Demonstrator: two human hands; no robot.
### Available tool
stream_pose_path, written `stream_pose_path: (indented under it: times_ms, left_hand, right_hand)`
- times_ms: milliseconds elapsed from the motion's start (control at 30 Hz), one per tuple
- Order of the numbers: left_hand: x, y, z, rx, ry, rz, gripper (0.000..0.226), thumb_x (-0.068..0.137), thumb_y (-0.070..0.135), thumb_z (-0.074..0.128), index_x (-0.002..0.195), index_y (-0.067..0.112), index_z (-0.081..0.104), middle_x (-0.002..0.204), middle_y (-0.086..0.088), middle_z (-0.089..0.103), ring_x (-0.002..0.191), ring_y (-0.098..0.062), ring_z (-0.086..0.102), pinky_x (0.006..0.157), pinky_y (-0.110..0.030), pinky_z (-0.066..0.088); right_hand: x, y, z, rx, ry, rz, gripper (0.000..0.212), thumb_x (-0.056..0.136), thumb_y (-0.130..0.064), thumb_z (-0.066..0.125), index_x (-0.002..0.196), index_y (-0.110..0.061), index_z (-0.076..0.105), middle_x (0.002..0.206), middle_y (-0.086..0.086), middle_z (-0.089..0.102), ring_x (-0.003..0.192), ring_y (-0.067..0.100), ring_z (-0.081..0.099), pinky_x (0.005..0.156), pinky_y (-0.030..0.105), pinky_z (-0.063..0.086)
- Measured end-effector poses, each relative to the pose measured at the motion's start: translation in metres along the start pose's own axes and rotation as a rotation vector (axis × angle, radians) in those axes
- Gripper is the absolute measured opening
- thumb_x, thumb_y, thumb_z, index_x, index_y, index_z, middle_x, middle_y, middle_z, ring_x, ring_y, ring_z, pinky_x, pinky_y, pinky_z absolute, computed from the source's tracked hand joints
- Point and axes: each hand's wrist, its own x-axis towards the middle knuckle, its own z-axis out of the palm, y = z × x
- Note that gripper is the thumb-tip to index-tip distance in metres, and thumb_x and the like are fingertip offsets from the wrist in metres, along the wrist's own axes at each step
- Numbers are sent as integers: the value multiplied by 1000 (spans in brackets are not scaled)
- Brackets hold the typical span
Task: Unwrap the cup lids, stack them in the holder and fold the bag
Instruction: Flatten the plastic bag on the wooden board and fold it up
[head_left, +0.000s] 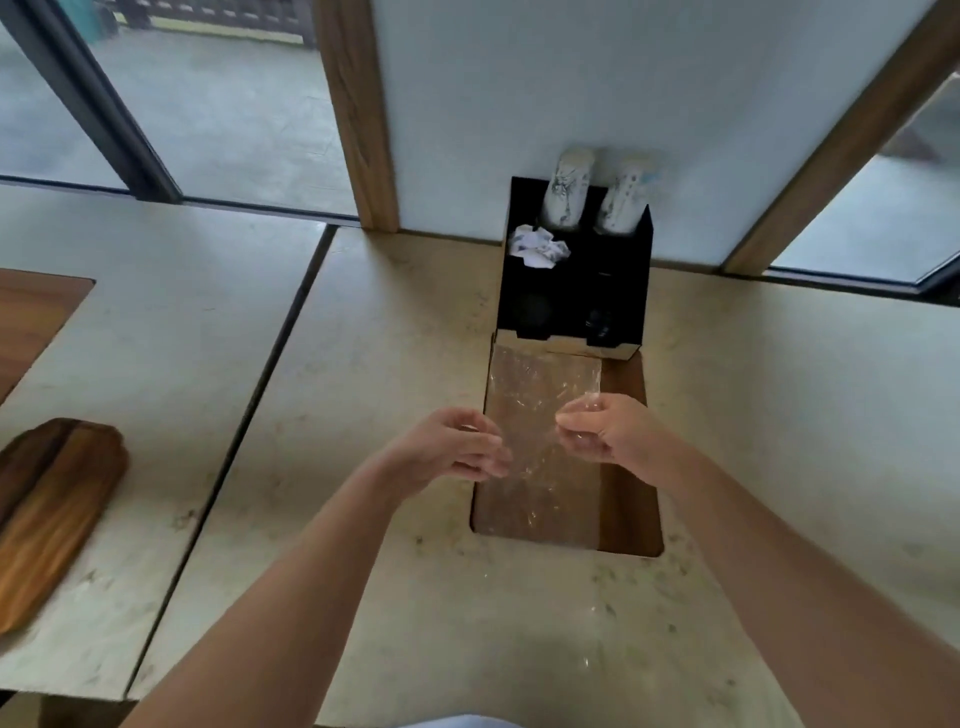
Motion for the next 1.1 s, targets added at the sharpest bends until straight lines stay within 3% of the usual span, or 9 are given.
stream_pose_path:
  times_ms: [200, 333, 467, 600, 667, 767, 833, 933, 1100]
  left_hand:
    - [41, -59, 50, 226, 202, -228, 8, 95, 18, 71, 93, 11, 74, 86, -6, 80, 81, -20, 77, 71, -32, 61]
    - [49, -80, 64, 363, 301, -276, 12, 94, 18, 69, 85, 14, 76, 80, -7, 78, 71, -14, 74, 66, -32, 63]
    - [57, -83, 69, 589, 471, -249, 19, 97, 28, 62, 111, 16, 64, 96, 2, 71, 80, -14, 68, 70, -36, 61]
    - [67, -87, 80, 939, 684, 46, 29, 96, 19, 52, 124, 11, 52, 121, -10, 56, 96, -29, 58, 73, -37, 47]
    - [72, -92, 91, 1075, 637, 191, 36, 97, 18, 48, 132, 9, 50, 138, -13, 51, 122, -36, 52, 91, -44, 47]
    - [76, -109, 103, 1267, 420, 225, 62, 102, 34, 31, 157, 8, 26, 167, -14, 22, 157, -31, 13, 126, -46, 20]
    - [79, -121, 103, 1352, 324, 182, 70, 101, 43, 19, 161, 8, 10, 171, -12, 4, 158, -25, -4, 128, -47, 9]
    - [87, -136, 102, 1368, 321, 156, 68, 104, 41, 21, 161, 9, 3, 171, -8, 0, 157, -22, -7, 129, -44, 3]
    - [94, -144, 102, 1414, 311, 141, 60, 109, 33, 23, 162, 8, 7, 171, -9, 3, 158, -23, -4, 128, -45, 3]
  right_hand:
    - [26, 80, -26, -208, 55, 105, 14, 92, -29, 75, 86, -18, 70, 71, -1, 69, 61, 8, 64, 74, 28, 58]
    - [42, 111, -25, -290, 64, 123, 19, 93, -34, 73, 98, -17, 67, 100, 0, 71, 95, 17, 69, 90, 37, 57]
    - [46, 124, -15, -454, 213, 117, 40, 92, -44, 69, 122, -18, 59, 119, -2, 63, 101, 15, 62, 79, 30, 53]
    - [33, 143, 8, -786, 512, -131, 55, 93, -41, 64, 138, -14, 48, 138, 9, 51, 126, 30, 47, 99, 44, 48]
    - [28, 150, 22, -926, 546, -307, 54, 94, -37, 62, 141, -14, 47, 147, 10, 47, 135, 32, 43, 106, 48, 43]
    - [29, 163, 43, -1058, 442, -419, 62, 100, -34, 55, 155, -14, 35, 163, 12, 32, 151, 30, 27, 121, 51, 28]
    - [35, 172, 52, -1132, 350, -385, 74, 100, -33, 57, 162, -15, 21, 170, 10, 18, 157, 27, 12, 126, 53, 16]
    - [47, 183, 52, -1185, 309, -338, 86, 95, -36, 62, 163, -15, 13, 171, 9, 12, 158, 26, 5, 126, 55, 10]
    - [53, 188, 48, -1232, 312, -372, 69, 103, -37, 49, 161, -13, 22, 169, 10, 20, 157, 26, 13, 125, 55, 16]
